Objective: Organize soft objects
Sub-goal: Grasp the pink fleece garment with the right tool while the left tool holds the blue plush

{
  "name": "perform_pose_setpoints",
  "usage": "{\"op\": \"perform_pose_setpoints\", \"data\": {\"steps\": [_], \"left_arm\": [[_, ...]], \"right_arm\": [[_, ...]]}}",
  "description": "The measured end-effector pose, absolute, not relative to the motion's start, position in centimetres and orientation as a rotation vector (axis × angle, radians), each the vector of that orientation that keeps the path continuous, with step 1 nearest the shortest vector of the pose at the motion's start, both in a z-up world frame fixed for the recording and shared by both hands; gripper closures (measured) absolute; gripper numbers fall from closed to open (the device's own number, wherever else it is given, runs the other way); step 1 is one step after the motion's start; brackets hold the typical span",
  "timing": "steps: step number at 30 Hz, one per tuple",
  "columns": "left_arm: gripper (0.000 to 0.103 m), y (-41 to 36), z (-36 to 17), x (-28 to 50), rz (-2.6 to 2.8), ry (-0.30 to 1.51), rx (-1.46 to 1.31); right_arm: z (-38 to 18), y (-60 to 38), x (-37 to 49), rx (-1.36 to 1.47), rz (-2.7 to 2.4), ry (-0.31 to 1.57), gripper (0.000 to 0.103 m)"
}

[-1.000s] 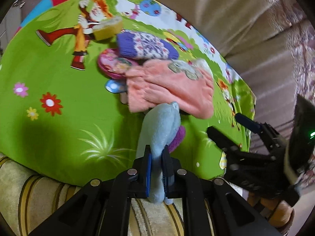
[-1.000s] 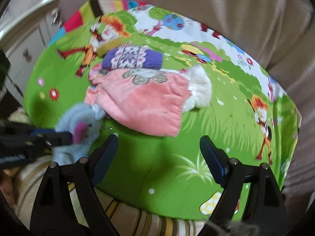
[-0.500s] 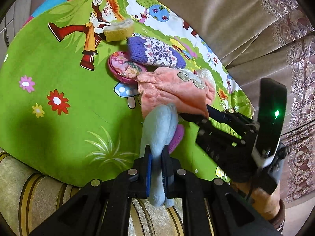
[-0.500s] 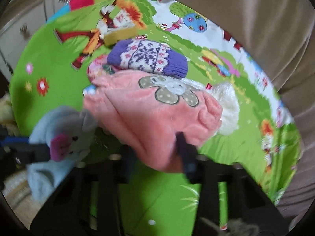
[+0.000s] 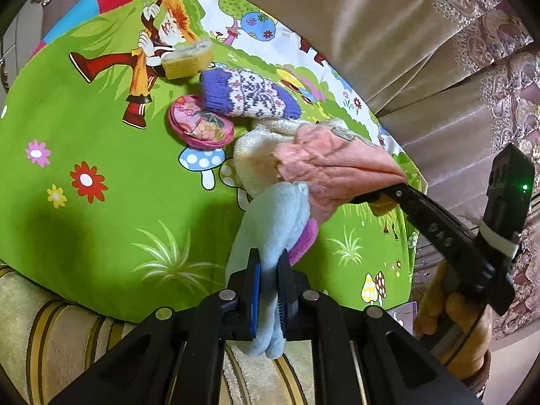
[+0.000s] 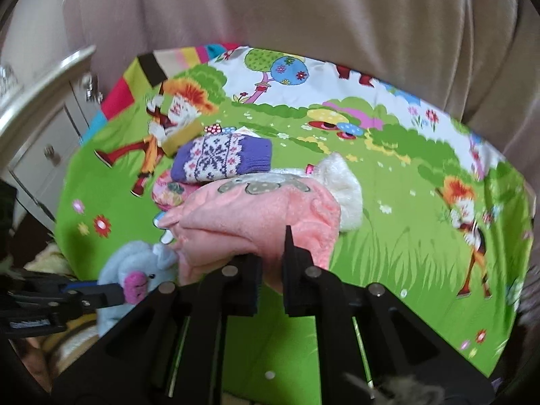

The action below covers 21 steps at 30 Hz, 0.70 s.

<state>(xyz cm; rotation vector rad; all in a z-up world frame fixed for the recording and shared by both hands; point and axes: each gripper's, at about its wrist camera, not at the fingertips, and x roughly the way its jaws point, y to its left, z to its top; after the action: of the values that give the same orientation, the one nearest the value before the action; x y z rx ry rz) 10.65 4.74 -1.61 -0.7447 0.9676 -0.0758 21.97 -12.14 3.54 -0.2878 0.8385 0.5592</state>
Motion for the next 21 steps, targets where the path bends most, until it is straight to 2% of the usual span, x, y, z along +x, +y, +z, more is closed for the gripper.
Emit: {"op": "perform_pose_setpoints", "data": {"steps": [7,15,21], "left_arm": [[0.094,4.6,-1.6,10.9,-0.079,0.967,-0.738],[0.094,4.4,-1.6,11.0,-0.091,0.971,-0.733],[0.094,3.9,-1.5,11.0,-0.097,0.973,-0.724]], "right_arm": [[4.0,-16.0,22.6,-0.087,0.571,0.939,0.091],[0.5,-19.6,21.4,-0.066,0.521,1.127,0.09],[0.8,-22.3,21.4,-0.007,0.498,1.083,0.09]]}}
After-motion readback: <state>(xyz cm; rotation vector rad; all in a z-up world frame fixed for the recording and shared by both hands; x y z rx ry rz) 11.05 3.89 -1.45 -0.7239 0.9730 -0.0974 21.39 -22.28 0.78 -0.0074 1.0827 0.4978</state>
